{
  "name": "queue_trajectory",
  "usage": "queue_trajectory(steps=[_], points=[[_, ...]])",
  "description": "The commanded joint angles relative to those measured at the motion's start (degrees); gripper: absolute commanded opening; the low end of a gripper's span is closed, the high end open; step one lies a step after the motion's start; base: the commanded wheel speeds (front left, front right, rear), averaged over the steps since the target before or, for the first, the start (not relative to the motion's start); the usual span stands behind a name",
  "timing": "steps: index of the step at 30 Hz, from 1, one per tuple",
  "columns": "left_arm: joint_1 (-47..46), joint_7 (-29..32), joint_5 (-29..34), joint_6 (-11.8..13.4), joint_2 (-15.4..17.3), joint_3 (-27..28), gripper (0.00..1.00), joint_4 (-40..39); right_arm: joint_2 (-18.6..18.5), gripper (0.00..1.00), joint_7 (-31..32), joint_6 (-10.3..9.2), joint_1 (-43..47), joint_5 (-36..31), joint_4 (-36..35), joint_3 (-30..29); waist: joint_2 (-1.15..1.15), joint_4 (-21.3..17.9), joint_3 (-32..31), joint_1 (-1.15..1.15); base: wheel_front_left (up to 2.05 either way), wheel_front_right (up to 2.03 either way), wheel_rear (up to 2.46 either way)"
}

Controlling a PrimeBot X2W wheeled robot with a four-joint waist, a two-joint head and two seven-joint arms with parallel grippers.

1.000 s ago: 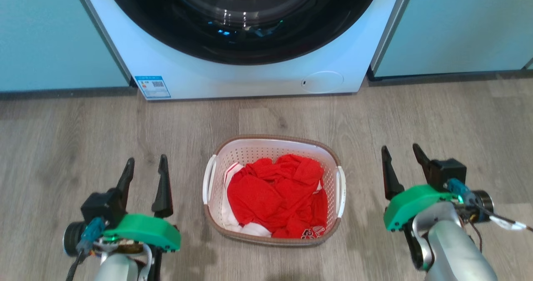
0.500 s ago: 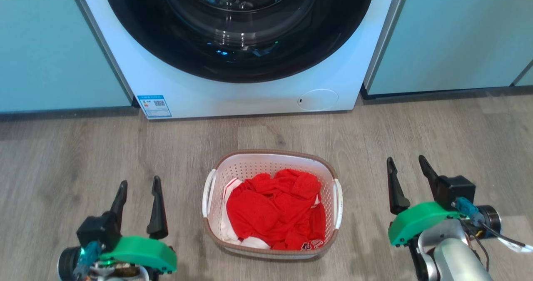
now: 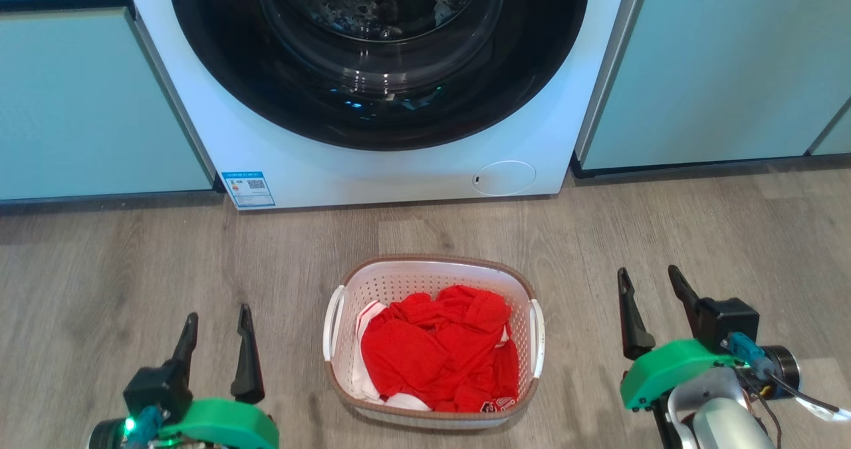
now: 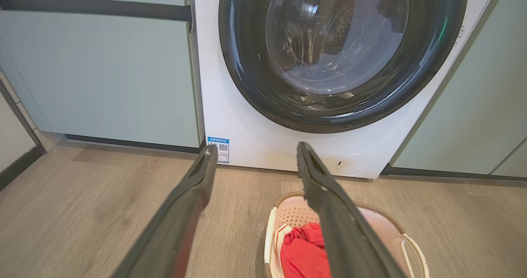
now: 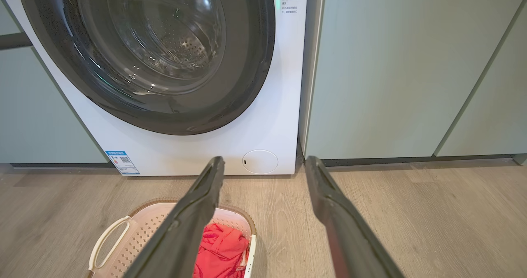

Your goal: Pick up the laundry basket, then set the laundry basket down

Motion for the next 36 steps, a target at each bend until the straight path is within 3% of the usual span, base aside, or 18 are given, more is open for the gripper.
queue_trajectory(steps=[1, 21, 22, 36], points=[[-1.6, -0.5, 0.5, 0.1, 0.6, 2.3, 1.00, -1.5, 0.0, 1.00, -0.8, -0.10, -0.9, -0.2, -1.8, 1.1, 0.00, 0.0, -0.1, 0.01, 0.00, 0.00, 0.00], [-1.7, -0.5, -0.2, 0.0, 0.6, 1.8, 1.00, 0.5, 0.0, 1.00, -0.8, -0.10, -0.8, 0.0, -1.7, 0.8, 0.00, 0.0, -0.1, 0.01, 0.00, 0.00, 0.00], [0.0, 0.0, 0.0, 0.0, 0.1, -0.1, 0.00, 2.0, 0.0, 0.00, 0.0, 0.00, 0.0, 0.0, 0.0, -0.3, 0.00, 0.0, -0.1, 0.01, 0.00, 0.00, 0.00], [-1.1, 2.1, -7.4, -1.0, -0.1, 0.8, 0.00, 4.3, -0.1, 0.00, 1.7, -0.01, 0.1, 7.8, 1.3, -0.9, 0.00, 0.0, 0.0, 0.01, 0.00, 0.00, 0.00]])
